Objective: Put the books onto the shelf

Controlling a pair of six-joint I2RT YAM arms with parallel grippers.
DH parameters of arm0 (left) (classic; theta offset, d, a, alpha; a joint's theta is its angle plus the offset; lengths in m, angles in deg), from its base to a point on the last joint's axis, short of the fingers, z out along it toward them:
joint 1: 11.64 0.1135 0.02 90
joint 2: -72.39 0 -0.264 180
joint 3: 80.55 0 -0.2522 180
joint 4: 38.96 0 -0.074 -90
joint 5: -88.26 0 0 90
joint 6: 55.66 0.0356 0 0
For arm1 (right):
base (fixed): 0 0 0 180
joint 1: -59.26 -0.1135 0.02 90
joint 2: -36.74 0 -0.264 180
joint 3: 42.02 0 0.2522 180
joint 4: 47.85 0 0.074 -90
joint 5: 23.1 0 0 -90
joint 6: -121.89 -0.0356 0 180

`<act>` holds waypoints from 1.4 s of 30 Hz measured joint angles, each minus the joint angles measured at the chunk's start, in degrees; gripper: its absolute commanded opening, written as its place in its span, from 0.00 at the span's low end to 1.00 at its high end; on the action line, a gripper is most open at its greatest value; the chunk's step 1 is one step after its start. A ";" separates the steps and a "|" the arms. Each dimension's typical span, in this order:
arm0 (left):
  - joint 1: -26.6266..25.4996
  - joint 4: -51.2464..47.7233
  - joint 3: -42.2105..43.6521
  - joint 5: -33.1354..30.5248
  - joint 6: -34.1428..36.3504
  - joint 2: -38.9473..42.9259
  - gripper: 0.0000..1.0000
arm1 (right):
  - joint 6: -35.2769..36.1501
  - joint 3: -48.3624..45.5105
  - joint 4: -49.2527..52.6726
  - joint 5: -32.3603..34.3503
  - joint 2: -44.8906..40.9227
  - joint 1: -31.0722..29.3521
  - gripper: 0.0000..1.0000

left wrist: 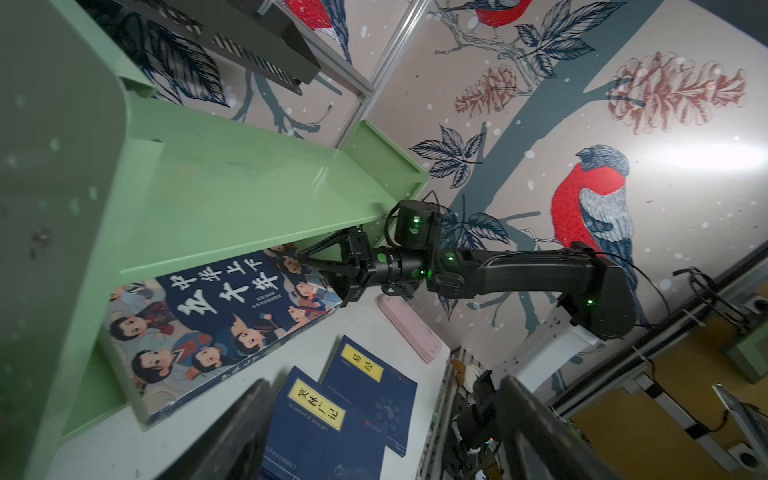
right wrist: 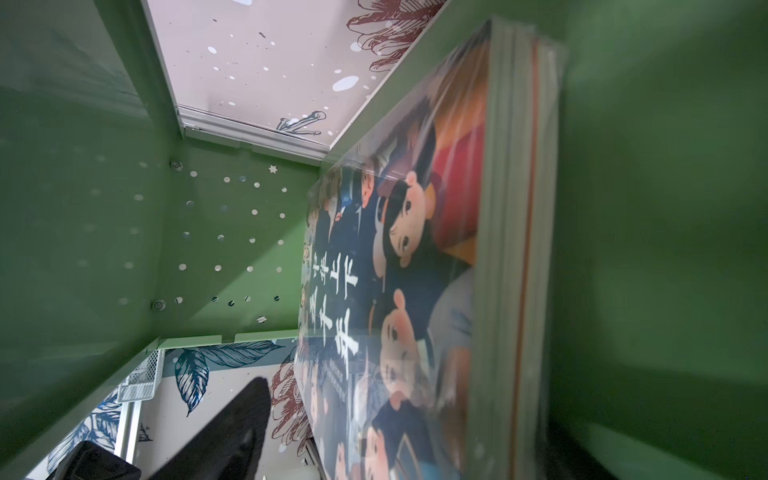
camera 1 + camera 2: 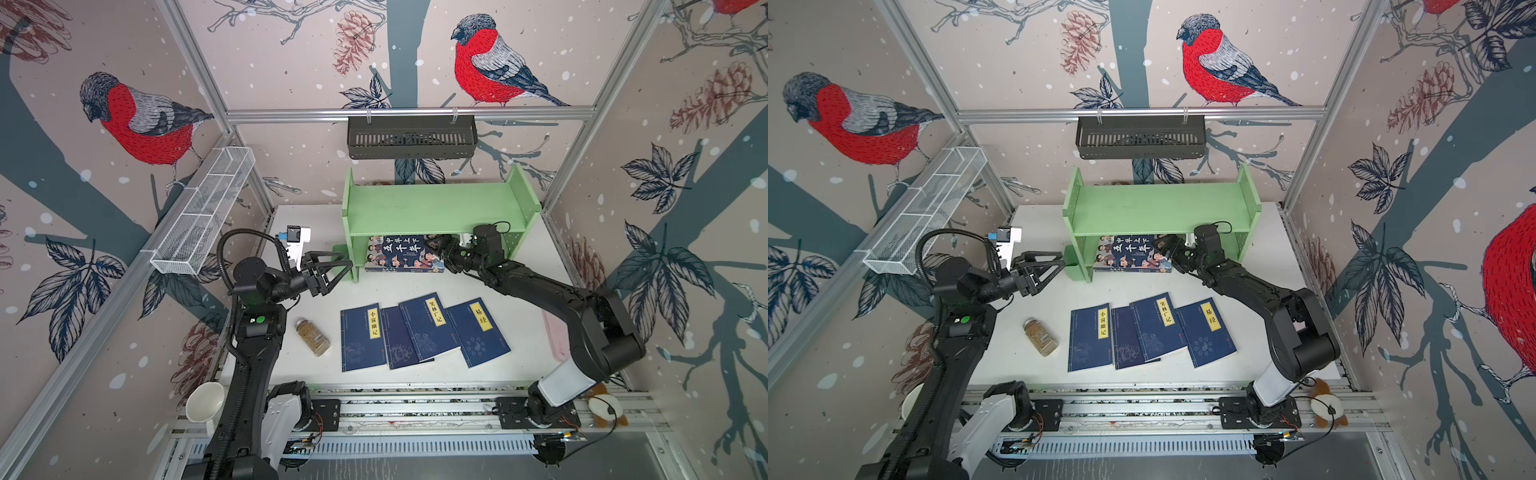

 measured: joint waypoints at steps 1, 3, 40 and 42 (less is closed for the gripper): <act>0.00 -2.38 -0.22 -1.51 2.12 -0.13 0.85 | 0.22 0.13 0.42 0.39 -0.07 -0.07 0.87; -0.02 -6.10 -0.42 -3.65 5.33 -0.26 0.85 | 1.01 0.20 1.07 1.29 -0.39 -0.28 0.88; -0.09 -13.07 1.18 -8.37 13.55 0.72 0.85 | 5.84 -1.25 8.13 14.91 -3.63 -4.17 0.32; -0.09 -13.07 1.18 -8.39 13.55 0.81 0.85 | 5.92 -0.57 8.22 14.91 -3.02 -4.22 0.32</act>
